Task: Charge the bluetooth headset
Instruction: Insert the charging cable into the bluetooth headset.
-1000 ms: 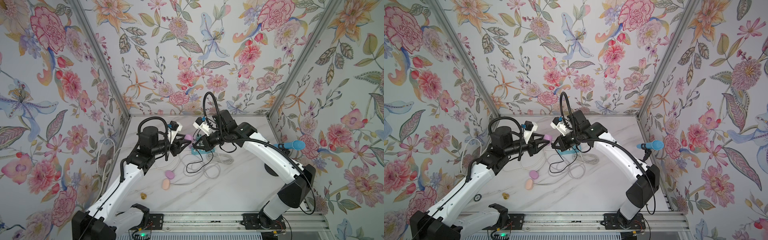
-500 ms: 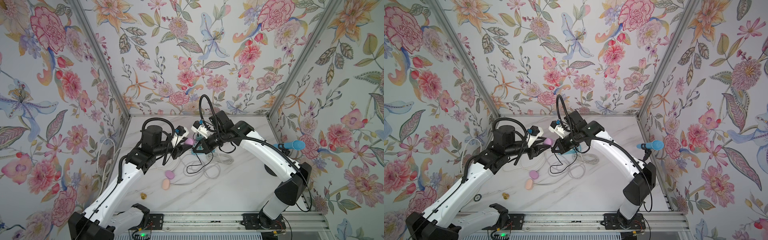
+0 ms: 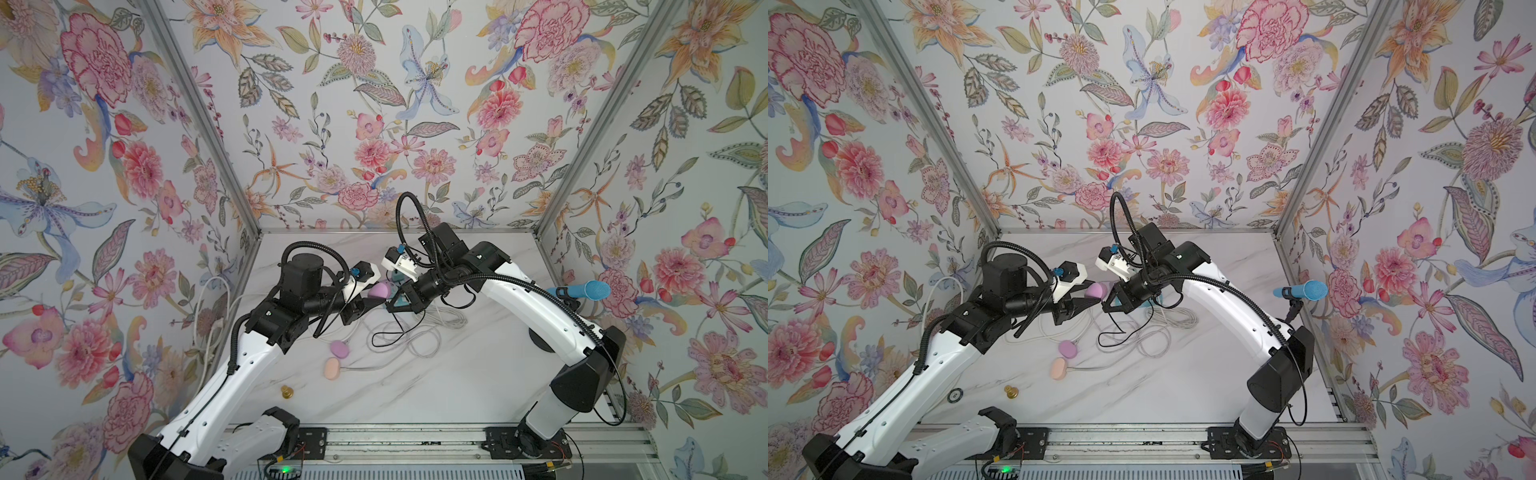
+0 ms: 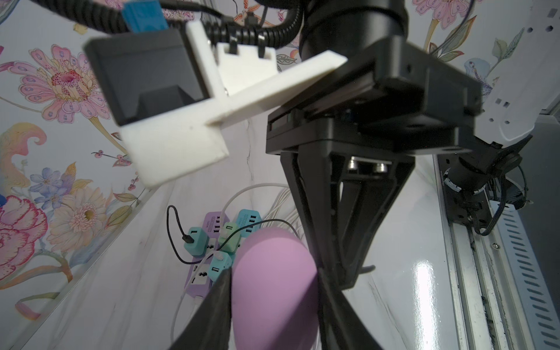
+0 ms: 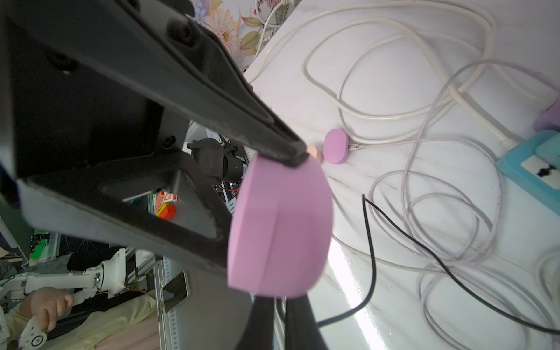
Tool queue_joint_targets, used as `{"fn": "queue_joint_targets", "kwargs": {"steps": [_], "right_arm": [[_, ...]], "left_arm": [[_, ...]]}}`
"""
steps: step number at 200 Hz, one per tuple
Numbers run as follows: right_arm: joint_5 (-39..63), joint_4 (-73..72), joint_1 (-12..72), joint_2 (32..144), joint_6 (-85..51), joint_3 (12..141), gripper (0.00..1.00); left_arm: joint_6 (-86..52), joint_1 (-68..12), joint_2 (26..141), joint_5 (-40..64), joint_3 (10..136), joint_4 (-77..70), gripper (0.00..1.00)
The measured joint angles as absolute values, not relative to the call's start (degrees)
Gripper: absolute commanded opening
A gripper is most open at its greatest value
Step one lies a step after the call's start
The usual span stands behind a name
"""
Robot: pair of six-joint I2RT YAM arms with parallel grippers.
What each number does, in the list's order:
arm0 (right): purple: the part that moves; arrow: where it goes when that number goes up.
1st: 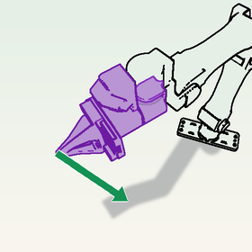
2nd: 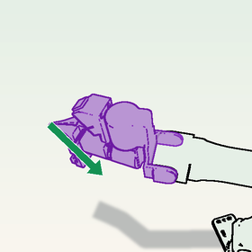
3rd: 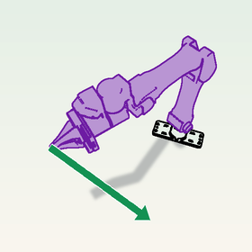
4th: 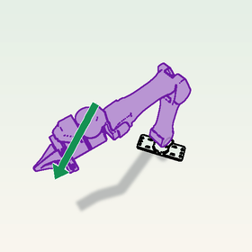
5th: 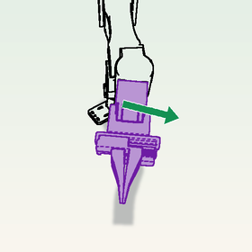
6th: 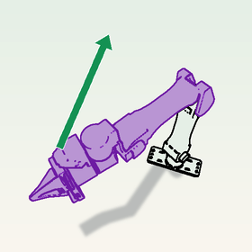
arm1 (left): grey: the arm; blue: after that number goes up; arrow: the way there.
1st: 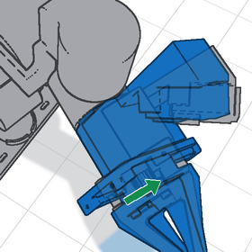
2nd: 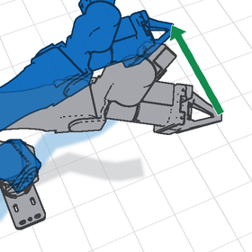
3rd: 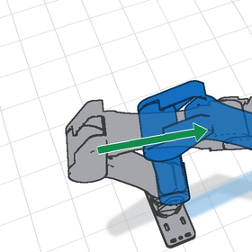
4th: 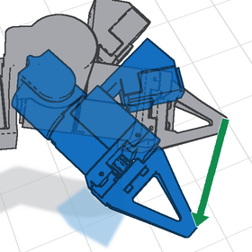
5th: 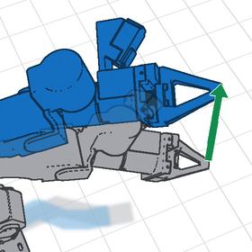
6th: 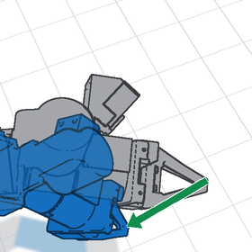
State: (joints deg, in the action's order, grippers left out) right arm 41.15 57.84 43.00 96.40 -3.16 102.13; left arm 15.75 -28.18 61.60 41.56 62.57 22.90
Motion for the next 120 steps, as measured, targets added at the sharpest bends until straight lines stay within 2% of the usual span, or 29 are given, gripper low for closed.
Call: {"fn": "queue_joint_targets", "kwargs": {"steps": [50,120], "right_arm": [[39.38,65.73,42.02,98.67,0.67,106.43,0.00],[37.23,72.88,40.69,107.07,2.13,119.28,0.00]], "left_arm": [[18.96,-32.53,65.08,37.23,66.11,26.17,0.00],[19.07,-33.76,66.39,29.74,66.74,23.49,0.00]]}}
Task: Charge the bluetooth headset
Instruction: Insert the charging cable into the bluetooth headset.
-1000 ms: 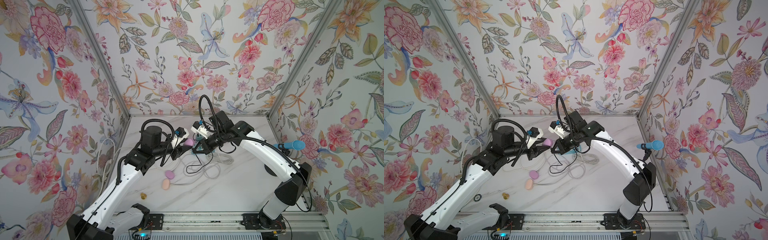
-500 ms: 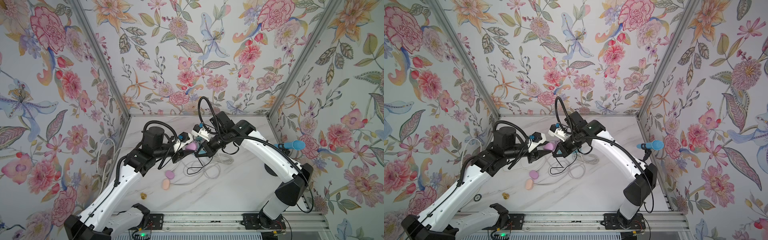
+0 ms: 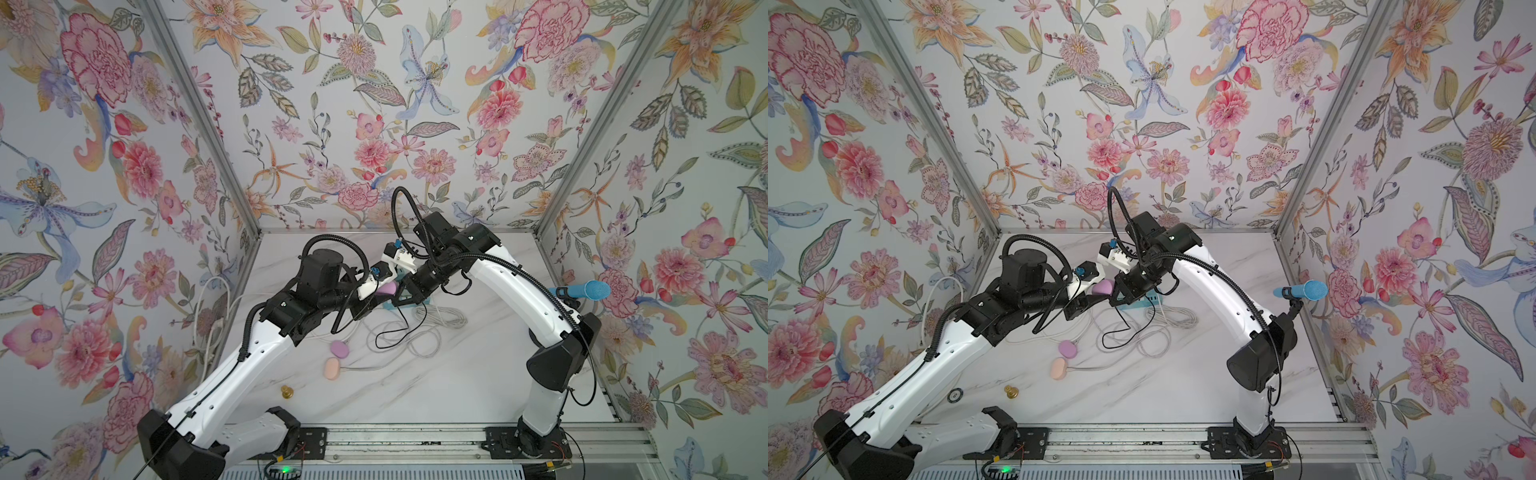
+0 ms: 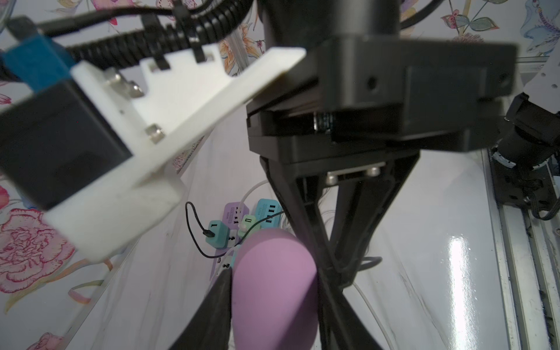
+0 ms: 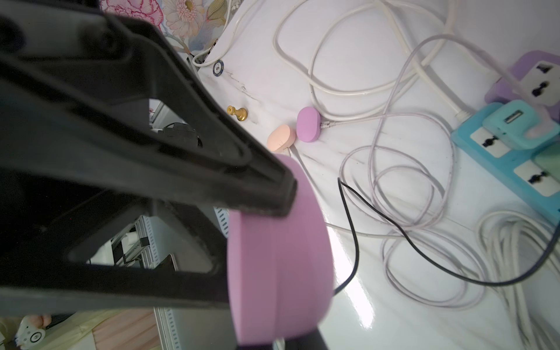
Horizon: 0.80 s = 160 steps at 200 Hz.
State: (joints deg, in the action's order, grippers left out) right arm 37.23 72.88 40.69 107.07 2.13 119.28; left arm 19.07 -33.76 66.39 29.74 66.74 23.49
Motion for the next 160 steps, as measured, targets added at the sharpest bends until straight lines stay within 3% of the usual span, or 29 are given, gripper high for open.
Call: {"fn": "queue_joint_targets", "kwargs": {"steps": [77,90,140,160], "right_arm": [[38.13,76.20,39.59,110.04,2.17,125.67,0.00],[37.95,76.23,39.59,110.04,2.15,125.69,0.07],[36.07,73.52,38.81,106.91,2.81,122.80,0.14],[34.44,69.65,38.70,102.94,3.22,117.99,0.25]], "left_arm": [[19.07,-33.76,65.93,28.03,65.76,19.44,0.00],[19.00,-33.76,65.93,28.03,65.63,19.11,0.00],[14.28,-33.78,66.00,28.60,64.62,17.12,0.00],[11.31,-33.76,66.13,30.04,64.55,16.16,0.00]]}}
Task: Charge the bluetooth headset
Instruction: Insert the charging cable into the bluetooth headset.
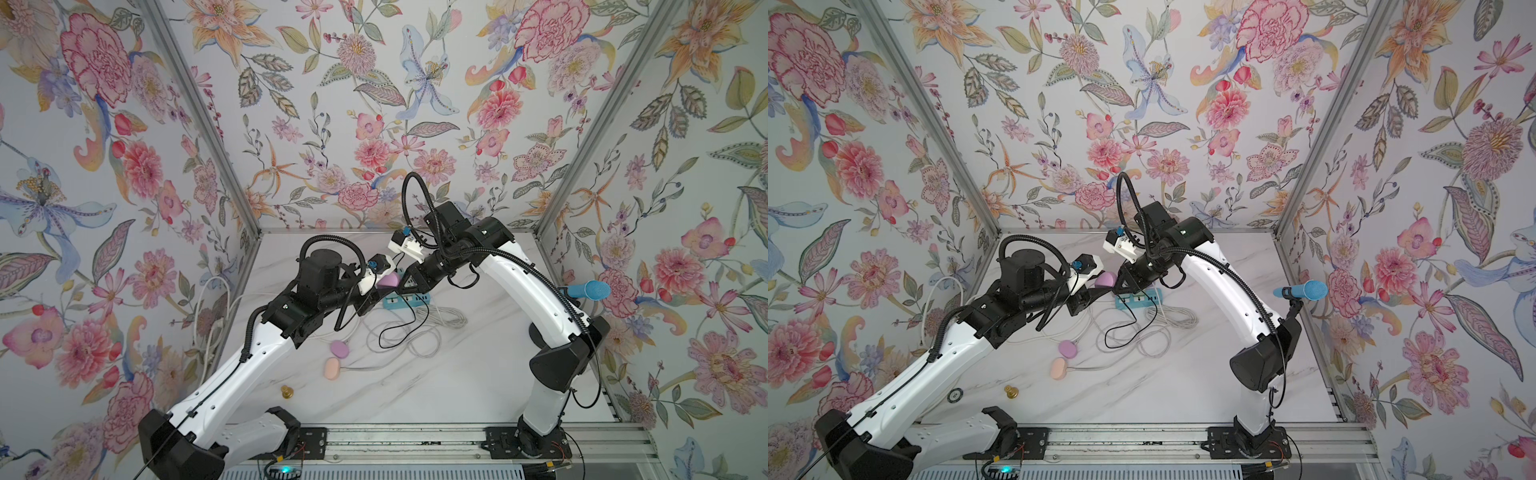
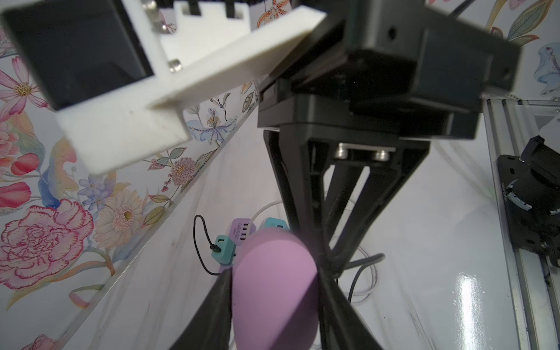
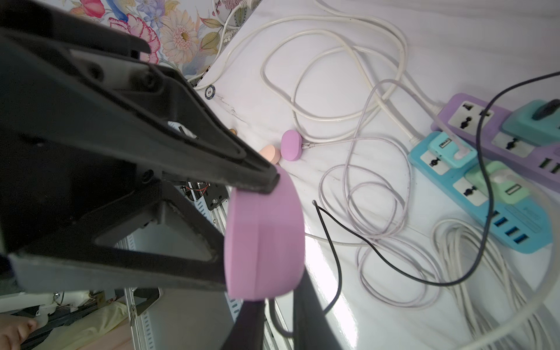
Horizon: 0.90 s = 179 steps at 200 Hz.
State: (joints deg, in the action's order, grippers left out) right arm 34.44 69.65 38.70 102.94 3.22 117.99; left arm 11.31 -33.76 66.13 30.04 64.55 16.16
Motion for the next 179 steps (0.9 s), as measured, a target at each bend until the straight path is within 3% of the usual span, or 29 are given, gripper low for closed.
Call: {"fn": "queue_joint_targets", "kwargs": {"steps": [29,101,179], "right_arm": [[31.14,61.36,37.95,95.48,2.87,108.57,0.39],[24.34,35.42,37.95,74.37,-6.07,80.64,0.45],[25.65,19.20,39.55,77.14,-13.72,74.17,0.44]], "left_arm": [[6.52,-33.80,67.46,31.53,64.49,16.36,0.00],[-5.72,-34.41,69.06,26.65,63.44,15.27,0.01],[-13.37,-34.02,66.39,25.21,61.87,9.80,0.03]]}}
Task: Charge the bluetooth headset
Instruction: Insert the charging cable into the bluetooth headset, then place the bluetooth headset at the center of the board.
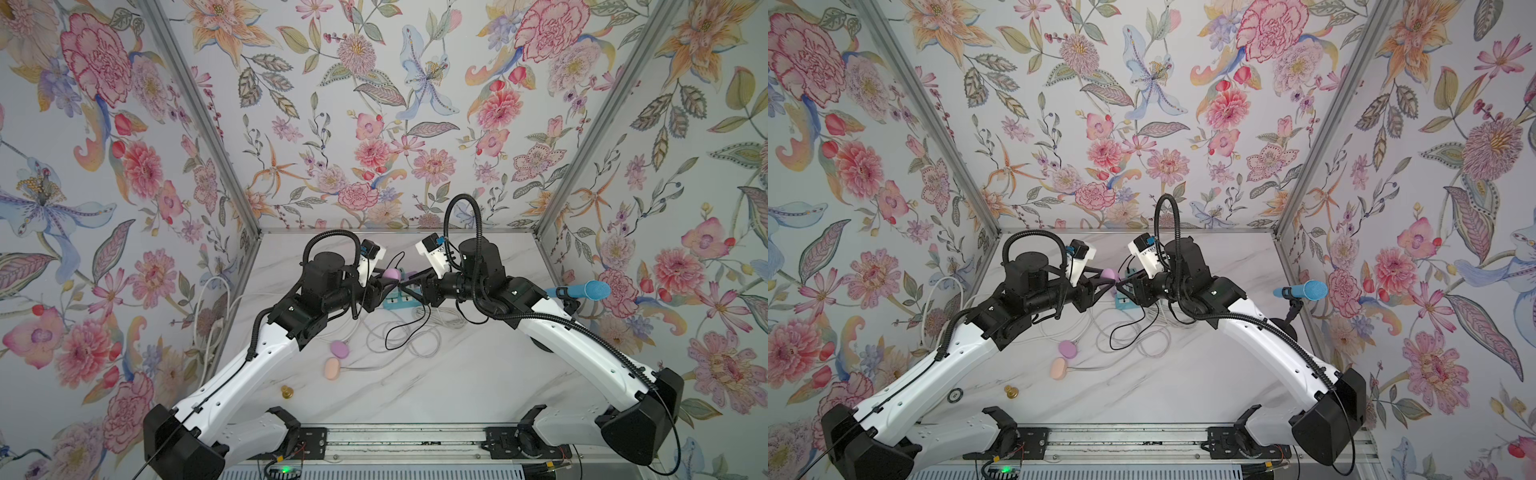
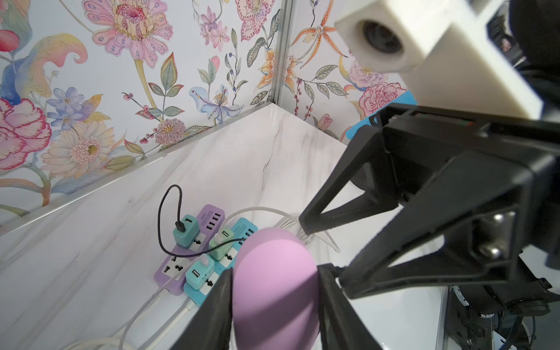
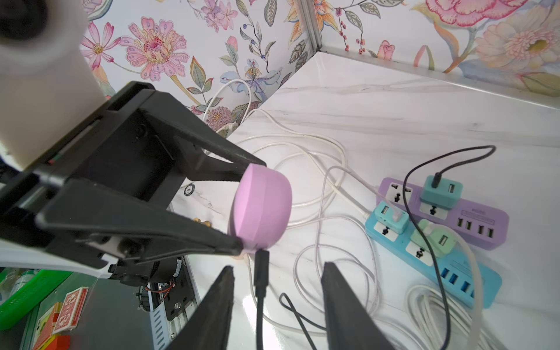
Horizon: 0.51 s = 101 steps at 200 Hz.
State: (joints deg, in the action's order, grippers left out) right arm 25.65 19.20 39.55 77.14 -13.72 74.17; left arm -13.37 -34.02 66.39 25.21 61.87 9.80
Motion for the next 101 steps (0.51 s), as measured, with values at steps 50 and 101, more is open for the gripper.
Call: {"fn": "queue_joint_targets", "kwargs": {"steps": [50,101], "right_arm": [[29.45,15.07,37.45,77.32,-17.23,73.93,0.29],[33.71,11.84,35.51,77.32,-20.47,71.40,0.30]], "left_arm": [[-14.44,-33.91,66.26,25.26,61.36,8.40,0.03],[-14.63,-32.38,66.19,25.50,61.36,7.60,0.03]]}}
